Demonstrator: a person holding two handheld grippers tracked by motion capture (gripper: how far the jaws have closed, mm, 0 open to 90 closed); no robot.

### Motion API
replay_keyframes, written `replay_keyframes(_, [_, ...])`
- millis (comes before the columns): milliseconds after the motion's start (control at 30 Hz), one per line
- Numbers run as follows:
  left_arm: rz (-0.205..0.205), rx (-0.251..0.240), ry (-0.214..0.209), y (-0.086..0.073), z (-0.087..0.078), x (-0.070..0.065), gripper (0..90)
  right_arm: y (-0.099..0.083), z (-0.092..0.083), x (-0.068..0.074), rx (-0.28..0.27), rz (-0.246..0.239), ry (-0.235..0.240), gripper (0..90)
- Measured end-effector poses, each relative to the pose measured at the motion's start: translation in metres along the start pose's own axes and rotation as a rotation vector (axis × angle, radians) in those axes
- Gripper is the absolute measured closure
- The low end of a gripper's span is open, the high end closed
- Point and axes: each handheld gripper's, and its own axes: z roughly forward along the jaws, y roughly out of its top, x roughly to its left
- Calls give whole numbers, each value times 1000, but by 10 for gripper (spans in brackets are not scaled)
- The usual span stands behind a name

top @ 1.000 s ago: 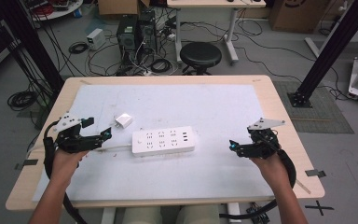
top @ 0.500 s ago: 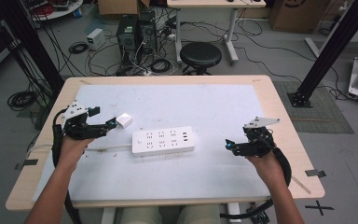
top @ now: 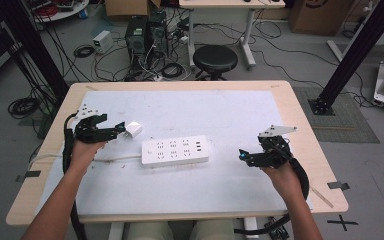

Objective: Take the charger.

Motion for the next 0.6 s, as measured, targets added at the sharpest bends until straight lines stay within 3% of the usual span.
replay_keyframes(167, [-11,53,-12,-6,18,2,177,2,1,1,0,3,6,160])
replay_keyframes(367, [-19,98,-13,-8,28,7,177,1,0,0,1,4,6,160])
replay_keyframes(467, [2,115,-17,2,31,8,177,0,0,-1,1,7,8,160])
replay_keyframes(533, [16,87,-31,8,31,6,177,0,0,0,0,8,8,160])
replay_keyframes(600, [30,130,-34,8,38,4,177,0,1,0,-2,11,9,160])
